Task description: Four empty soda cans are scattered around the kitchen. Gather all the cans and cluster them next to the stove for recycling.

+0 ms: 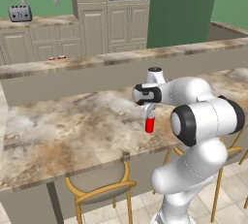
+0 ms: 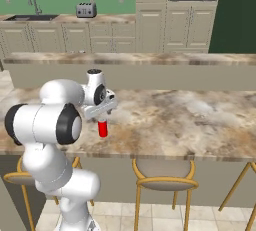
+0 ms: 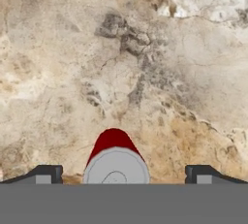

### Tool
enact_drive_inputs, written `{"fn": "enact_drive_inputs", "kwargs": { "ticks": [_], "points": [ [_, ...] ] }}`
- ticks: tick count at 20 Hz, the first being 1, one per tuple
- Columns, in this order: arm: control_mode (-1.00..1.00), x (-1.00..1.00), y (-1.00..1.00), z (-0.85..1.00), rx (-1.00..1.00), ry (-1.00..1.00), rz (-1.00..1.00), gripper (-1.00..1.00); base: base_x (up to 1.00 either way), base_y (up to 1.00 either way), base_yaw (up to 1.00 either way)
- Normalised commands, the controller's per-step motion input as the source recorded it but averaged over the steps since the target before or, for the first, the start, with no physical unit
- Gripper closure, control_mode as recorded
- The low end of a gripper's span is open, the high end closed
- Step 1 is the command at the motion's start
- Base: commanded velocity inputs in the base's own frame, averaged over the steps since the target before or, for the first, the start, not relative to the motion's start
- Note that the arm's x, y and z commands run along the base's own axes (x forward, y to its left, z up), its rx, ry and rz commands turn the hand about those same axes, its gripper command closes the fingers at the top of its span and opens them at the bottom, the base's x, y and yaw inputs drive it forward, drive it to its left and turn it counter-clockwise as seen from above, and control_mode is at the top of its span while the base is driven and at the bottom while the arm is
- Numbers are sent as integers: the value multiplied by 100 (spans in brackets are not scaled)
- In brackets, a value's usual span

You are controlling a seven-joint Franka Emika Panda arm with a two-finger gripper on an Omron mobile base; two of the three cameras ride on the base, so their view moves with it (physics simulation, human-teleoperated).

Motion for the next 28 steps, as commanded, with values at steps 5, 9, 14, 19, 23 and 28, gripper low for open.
{"fn": "enact_drive_inputs", "kwargs": {
  "ticks": [5,9,14,19,23,28],
  "points": [
    [-100,0,-4,-3,0,4,0,-100,0,0,0],
    [-100,0,1,-13,3,13,0,-100,0,0,0],
    [-100,0,0,-14,2,6,0,-100,0,0,0],
    [-100,3,0,-11,0,-1,0,-100,0,0,0],
    [-100,-3,0,-10,0,0,0,-100,0,0,0],
    [-100,-9,0,-7,0,0,0,-100,0,0,0]
  ]
}}
